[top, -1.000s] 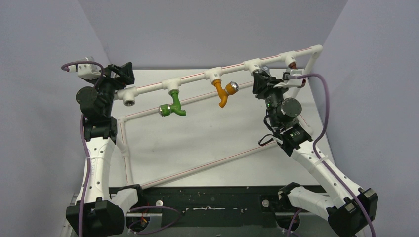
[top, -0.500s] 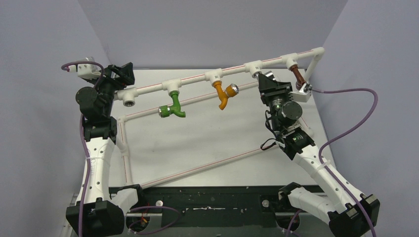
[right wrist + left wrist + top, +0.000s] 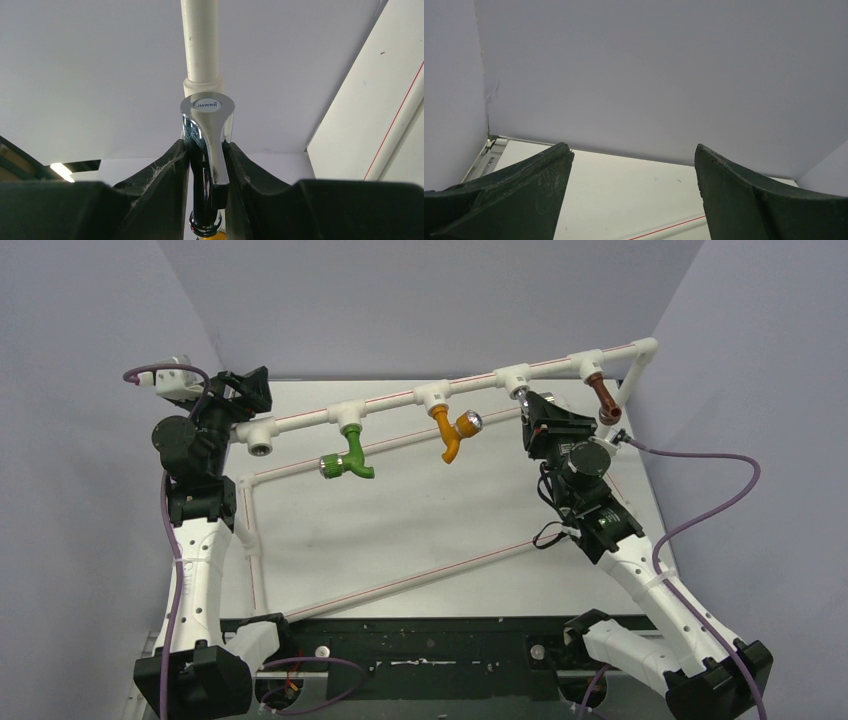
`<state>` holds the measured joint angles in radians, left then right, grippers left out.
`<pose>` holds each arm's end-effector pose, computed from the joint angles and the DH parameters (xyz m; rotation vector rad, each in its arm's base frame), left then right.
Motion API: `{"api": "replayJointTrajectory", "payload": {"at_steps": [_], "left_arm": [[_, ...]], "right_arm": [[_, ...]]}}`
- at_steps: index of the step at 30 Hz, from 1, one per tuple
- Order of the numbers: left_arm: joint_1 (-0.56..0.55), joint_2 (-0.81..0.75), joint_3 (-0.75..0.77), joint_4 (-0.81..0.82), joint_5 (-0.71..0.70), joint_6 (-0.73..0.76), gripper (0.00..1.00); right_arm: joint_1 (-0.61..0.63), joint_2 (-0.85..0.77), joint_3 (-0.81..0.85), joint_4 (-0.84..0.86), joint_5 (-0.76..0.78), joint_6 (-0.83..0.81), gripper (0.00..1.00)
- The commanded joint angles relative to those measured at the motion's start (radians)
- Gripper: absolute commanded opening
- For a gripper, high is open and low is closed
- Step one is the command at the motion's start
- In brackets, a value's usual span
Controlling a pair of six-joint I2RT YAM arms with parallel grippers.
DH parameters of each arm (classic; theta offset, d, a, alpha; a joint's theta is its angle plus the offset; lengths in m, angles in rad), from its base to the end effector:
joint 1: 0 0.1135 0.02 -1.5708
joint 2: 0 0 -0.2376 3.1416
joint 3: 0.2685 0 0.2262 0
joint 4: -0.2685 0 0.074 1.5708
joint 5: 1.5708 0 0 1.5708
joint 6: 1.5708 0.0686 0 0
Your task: Install the water faucets
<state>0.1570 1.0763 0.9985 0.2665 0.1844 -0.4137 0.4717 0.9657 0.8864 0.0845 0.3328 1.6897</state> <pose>0.2669 0.0295 0.3920 -0.2413 1.3727 -0.3414 0.2292 0.0917 0.3522 1.2318 1.2545 1.4005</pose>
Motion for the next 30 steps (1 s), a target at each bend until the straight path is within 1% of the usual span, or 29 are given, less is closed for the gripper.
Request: {"api": "replayJointTrajectory", "payload": {"at_steps": [1, 4, 5, 7, 9, 13, 15, 21, 25, 27, 28, 30], "left_arm": [[0.009, 0.085, -0.102, -0.280, 0.007, -0.004, 0.90], [0.009, 0.086, -0.101, -0.280, 0.009, -0.004, 0.90], [0.009, 0.086, -0.101, -0.280, 0.008, -0.003, 0.90], [0.009, 0.087, -0.101, -0.280, 0.009, -0.004, 0.90], [0.009, 0.088, -0.101, -0.280, 0.008, -0.004, 0.90], [0.009, 0.090, -0.102, -0.280, 0.008, -0.004, 0.90], [0.009, 0.091, -0.101, -0.280, 0.008, -0.003, 0.90], [0.009, 0.096, -0.100, -0.280, 0.013, -0.005, 0.90], [0.009, 0.096, -0.100, -0.280, 0.013, -0.005, 0.90], [0.009, 0.097, -0.101, -0.281, 0.012, -0.005, 0.90], [0.009, 0.097, -0.101, -0.280, 0.013, -0.005, 0.90], [0.009, 0.099, -0.102, -0.280, 0.014, -0.007, 0.90]], "right_arm": [[0.033, -0.021, 0.038, 0.001, -0.091, 0.039, 0.18], [0.033, -0.037, 0.016, 0.008, -0.091, 0.012, 0.45], [0.033, -0.041, 0.014, 0.005, -0.095, -0.009, 0.51], [0.032, -0.049, 0.016, -0.020, -0.106, -0.029, 0.60], [0.031, -0.064, 0.012, -0.048, -0.109, -0.054, 0.65], [0.029, -0.115, 0.008, -0.142, -0.087, -0.114, 0.70], [0.029, -0.146, 0.009, -0.186, -0.068, -0.170, 0.73], [0.024, -0.219, 0.073, -0.321, 0.002, -0.451, 0.75], [0.024, -0.253, 0.102, -0.328, 0.010, -0.697, 0.75], [0.024, -0.265, 0.104, -0.280, -0.038, -0.907, 0.75], [0.024, -0.270, 0.102, -0.229, -0.078, -1.013, 0.75], [0.024, -0.269, 0.105, -0.182, -0.148, -1.182, 0.75]]}}
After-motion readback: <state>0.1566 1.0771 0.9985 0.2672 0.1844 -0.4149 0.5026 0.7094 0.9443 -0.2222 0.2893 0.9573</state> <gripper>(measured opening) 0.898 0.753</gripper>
